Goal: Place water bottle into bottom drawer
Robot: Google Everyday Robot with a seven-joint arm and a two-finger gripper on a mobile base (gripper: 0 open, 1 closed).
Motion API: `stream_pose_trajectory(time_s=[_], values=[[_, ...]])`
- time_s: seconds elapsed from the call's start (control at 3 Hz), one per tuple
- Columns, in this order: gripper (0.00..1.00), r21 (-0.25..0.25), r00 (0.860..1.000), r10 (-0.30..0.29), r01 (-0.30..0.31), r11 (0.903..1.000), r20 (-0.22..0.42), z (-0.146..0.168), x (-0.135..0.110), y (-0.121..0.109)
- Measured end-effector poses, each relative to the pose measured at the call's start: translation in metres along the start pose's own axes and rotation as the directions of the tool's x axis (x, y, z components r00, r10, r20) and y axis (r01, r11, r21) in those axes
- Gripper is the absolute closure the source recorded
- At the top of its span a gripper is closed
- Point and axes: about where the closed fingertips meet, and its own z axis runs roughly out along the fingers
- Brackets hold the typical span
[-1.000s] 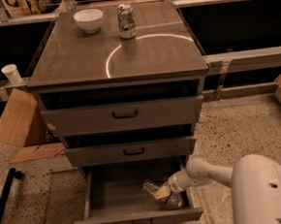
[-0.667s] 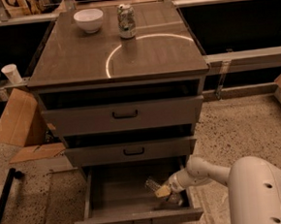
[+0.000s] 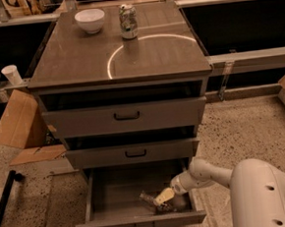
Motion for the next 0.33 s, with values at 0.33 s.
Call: stream_pose_trajectory(time_s=[0.33], values=[[0.00, -0.012, 0.995, -0.044, 0.045, 0.9989, 0.086, -0.0400, 0.0030, 0.0241]])
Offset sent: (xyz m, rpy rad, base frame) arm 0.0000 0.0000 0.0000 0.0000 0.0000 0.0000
